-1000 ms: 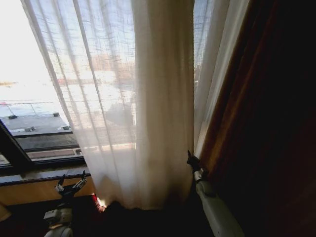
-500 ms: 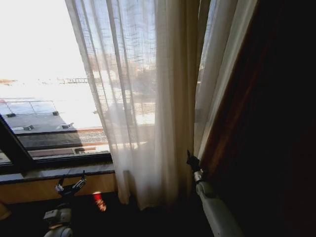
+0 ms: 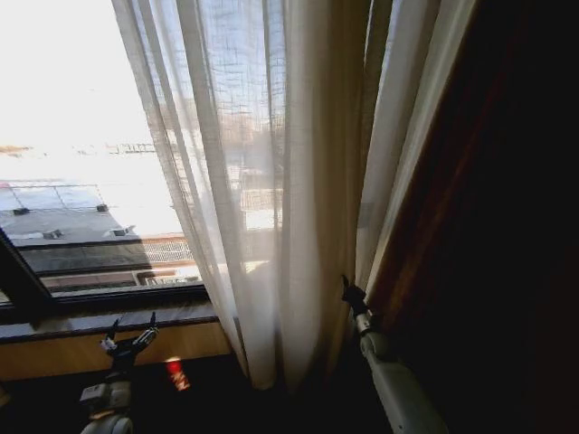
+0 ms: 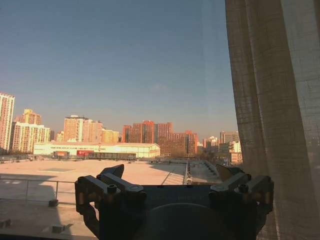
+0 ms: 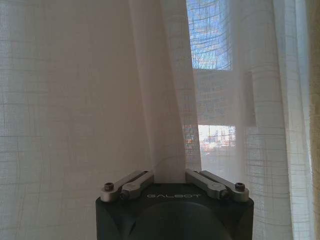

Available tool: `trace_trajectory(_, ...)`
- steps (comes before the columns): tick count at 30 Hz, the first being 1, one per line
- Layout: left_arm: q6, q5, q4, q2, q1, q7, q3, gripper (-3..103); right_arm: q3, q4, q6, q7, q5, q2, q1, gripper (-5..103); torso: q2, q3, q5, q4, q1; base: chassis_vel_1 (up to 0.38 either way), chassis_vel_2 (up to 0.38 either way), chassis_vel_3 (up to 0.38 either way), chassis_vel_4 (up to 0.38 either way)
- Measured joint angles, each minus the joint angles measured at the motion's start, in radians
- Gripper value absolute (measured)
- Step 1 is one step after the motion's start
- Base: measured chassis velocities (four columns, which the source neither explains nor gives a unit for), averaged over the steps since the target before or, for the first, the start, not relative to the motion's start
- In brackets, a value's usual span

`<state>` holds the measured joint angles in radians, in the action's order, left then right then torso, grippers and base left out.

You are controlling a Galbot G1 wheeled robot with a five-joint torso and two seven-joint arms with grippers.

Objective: Open the curtains by pulling them apart, changing their state from closed to fully open.

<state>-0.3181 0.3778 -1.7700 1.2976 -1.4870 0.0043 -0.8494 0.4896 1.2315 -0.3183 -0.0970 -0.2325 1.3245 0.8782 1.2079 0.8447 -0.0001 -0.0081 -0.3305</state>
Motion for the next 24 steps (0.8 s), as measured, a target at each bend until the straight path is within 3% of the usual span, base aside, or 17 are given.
trace_trajectory(7,0.0,0.0,0.0,0.0,0.0,0.0,0.0,100,0.001,-0.006,-0.009,0.03,0.019,0.0,-0.007,0,0.0,0.0,0.0001,0.0003,0.0,-0.042,0.065,0.046,-0.059)
trace_trajectory(15,0.0,0.0,0.0,0.0,0.0,0.0,0.0,100,0.026,-0.016,0.073,0.173,0.091,-0.02,-0.02,0,0.001,-0.001,0.0001,0.0001,0.002,0.01,-0.019,-0.015,0.017)
trace_trajectory(24,0.0,0.0,0.0,0.0,0.0,0.0,0.0,100,0.073,-0.061,0.111,0.196,0.065,-0.084,-0.059,0,0.0,0.0,0.0002,0.0003,0.001,0.0,0.0,0.0,0.0)
